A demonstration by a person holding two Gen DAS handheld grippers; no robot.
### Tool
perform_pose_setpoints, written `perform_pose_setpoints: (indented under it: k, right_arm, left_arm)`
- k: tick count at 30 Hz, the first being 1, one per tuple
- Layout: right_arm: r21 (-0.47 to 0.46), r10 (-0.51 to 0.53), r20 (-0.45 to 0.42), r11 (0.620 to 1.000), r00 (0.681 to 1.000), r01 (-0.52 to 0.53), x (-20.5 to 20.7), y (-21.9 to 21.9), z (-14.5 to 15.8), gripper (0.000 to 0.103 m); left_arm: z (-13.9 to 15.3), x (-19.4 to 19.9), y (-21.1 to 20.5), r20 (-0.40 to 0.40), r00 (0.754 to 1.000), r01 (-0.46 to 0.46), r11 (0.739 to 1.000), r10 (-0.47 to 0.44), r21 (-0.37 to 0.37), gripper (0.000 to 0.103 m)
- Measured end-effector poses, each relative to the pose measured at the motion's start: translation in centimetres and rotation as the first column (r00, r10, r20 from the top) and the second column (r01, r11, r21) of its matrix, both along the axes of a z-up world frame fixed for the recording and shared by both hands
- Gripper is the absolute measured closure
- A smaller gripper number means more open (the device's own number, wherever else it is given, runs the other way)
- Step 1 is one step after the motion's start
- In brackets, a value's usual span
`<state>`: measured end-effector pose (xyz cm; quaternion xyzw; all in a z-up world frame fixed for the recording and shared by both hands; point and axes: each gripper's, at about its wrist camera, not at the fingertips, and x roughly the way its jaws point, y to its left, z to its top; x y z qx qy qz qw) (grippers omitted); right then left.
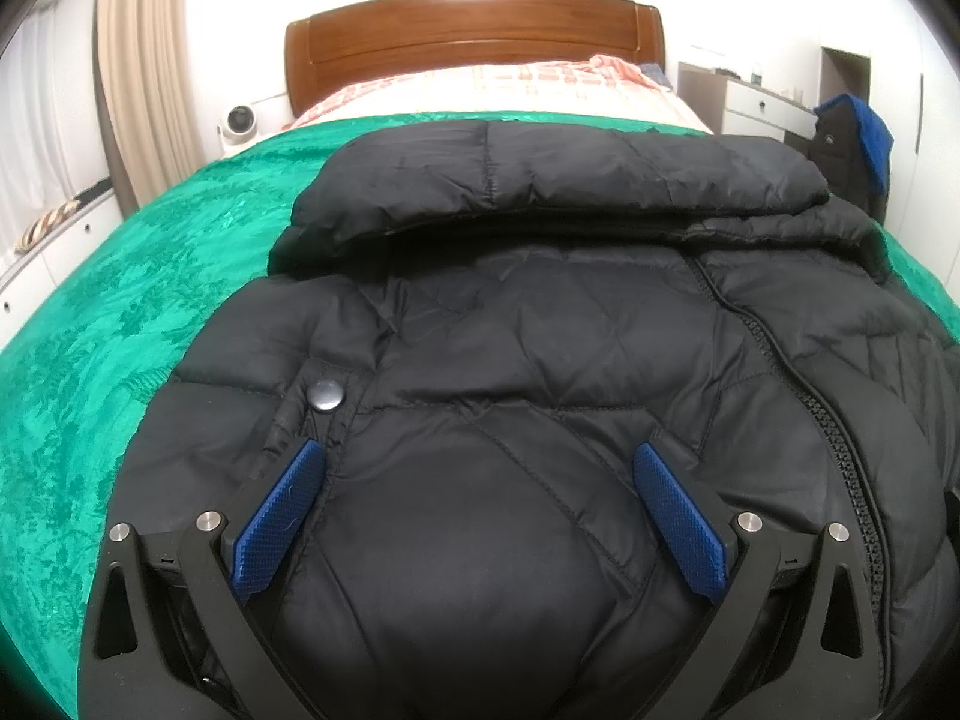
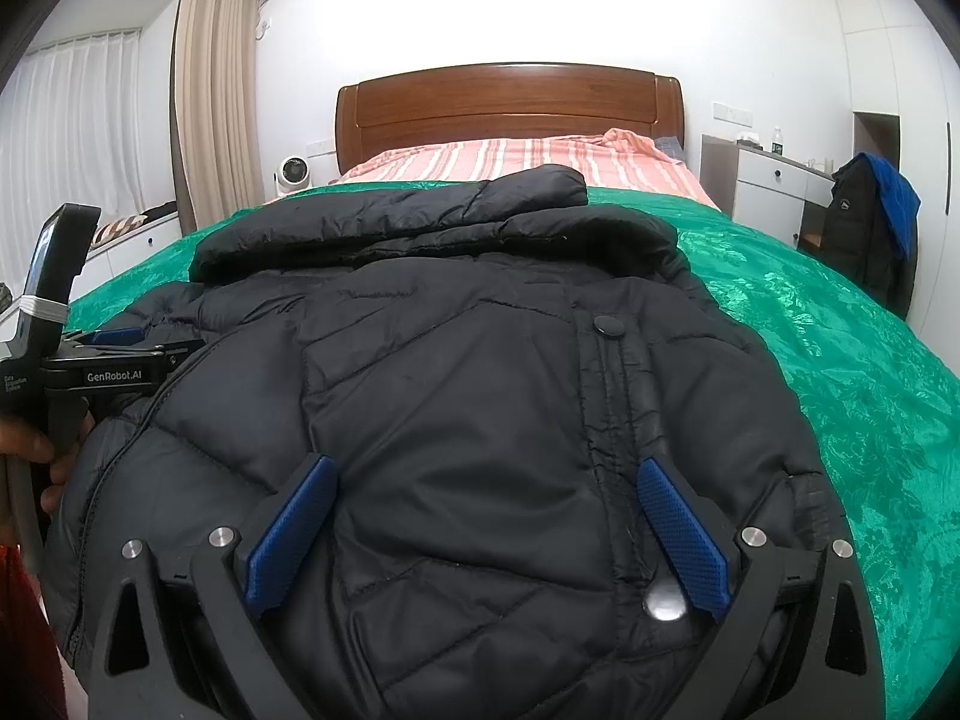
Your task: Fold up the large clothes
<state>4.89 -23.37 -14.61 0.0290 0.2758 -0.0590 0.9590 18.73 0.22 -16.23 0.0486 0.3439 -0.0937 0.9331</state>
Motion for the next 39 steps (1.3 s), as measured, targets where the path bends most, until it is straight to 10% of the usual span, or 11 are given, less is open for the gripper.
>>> perform_pose_setpoints:
  k: [39]
  right_arm:
    - [-0.023,0.007,-0.027,1.0,1.0,-0.007,-0.3,0.2,-0.1,0.002]
  left_arm:
    - [1.5,-1.5,0.8,-0.055,0.998,-0.007,0.999,0.01,0.053,0.0]
